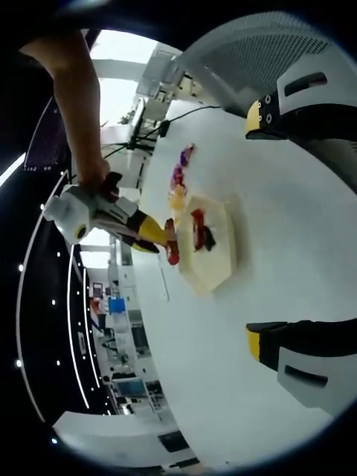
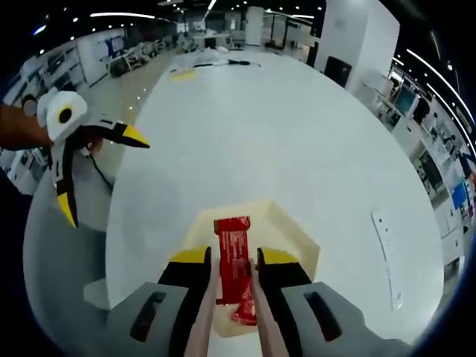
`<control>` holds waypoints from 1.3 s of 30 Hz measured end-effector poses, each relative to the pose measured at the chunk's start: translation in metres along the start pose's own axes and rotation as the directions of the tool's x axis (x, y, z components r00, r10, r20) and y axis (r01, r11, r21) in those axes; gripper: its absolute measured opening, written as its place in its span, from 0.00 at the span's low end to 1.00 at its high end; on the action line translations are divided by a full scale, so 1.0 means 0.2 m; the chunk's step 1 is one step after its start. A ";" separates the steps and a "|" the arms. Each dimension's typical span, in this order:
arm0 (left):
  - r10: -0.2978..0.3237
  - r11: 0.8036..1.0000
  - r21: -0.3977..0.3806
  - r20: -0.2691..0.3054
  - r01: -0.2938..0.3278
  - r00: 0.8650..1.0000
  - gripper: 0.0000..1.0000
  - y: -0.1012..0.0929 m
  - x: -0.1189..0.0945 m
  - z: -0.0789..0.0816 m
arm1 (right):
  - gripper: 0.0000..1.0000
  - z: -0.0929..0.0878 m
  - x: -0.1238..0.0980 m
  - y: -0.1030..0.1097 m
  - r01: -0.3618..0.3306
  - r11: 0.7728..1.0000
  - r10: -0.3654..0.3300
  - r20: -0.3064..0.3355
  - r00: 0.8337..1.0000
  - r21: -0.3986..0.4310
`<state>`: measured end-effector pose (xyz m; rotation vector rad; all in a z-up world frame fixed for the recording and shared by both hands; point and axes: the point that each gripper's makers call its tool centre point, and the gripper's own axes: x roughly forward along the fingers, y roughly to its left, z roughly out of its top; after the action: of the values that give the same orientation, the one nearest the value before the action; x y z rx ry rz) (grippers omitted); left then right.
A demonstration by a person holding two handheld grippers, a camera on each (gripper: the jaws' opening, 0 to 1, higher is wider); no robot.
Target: Place the target food into the container with the food tongs after gripping and lifting it, then release it inside without dropping or visibly crushing the food.
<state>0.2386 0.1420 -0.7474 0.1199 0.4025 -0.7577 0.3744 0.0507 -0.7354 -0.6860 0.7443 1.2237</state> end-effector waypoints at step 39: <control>-0.010 1.000 0.007 -0.007 0.010 1.000 0.99 -0.01 0.00 -0.01 | 0.27 -0.41 -0.33 -0.18 0.101 0.991 -0.100 -0.013 0.995 0.089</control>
<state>0.2370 0.1400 -0.7486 0.1270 0.4071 -0.7684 0.3884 -0.0601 -0.7282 -0.6470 0.7582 1.0901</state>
